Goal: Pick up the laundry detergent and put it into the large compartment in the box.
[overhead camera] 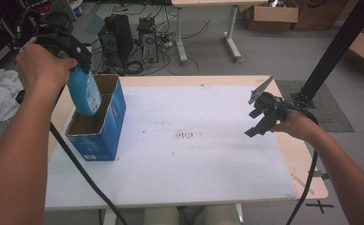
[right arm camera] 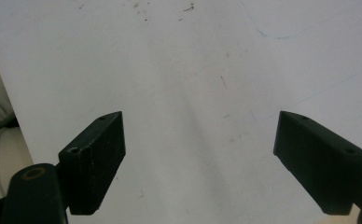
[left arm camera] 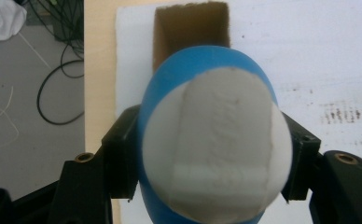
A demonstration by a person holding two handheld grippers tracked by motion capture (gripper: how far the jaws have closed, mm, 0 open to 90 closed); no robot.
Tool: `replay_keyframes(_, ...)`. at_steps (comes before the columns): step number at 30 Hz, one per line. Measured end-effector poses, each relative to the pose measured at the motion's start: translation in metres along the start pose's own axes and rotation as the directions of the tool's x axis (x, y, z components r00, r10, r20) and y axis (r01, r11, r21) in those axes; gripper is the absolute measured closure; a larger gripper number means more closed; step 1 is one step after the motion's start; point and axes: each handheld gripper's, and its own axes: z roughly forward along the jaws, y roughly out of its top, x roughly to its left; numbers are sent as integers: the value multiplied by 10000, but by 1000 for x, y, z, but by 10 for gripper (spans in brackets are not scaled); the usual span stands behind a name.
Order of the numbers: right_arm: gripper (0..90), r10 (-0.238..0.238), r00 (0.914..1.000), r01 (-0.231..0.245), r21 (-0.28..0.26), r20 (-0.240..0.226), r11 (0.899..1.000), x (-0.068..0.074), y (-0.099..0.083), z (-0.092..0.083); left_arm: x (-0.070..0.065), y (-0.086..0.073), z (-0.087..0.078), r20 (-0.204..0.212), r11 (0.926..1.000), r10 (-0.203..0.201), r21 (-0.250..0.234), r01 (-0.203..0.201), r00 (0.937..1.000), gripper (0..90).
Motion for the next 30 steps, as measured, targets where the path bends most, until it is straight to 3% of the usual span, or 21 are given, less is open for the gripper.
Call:
replay_keyframes(10,167,-3,10000,3,84,5,10000,0,1,2,5,-13,48,68,9991,-158,405,155,9999,380)
replay_keyframes(17,167,77,10000,-77,150,-9,9999,-2,-1,3,3,-22,83,-102,9984,33,557,-27,9999,380)
replay_keyframes(30,166,143,9999,-143,193,-16,9997,-3,-1,5,-2,-35,125,-69,9962,204,851,-198,9998,380)
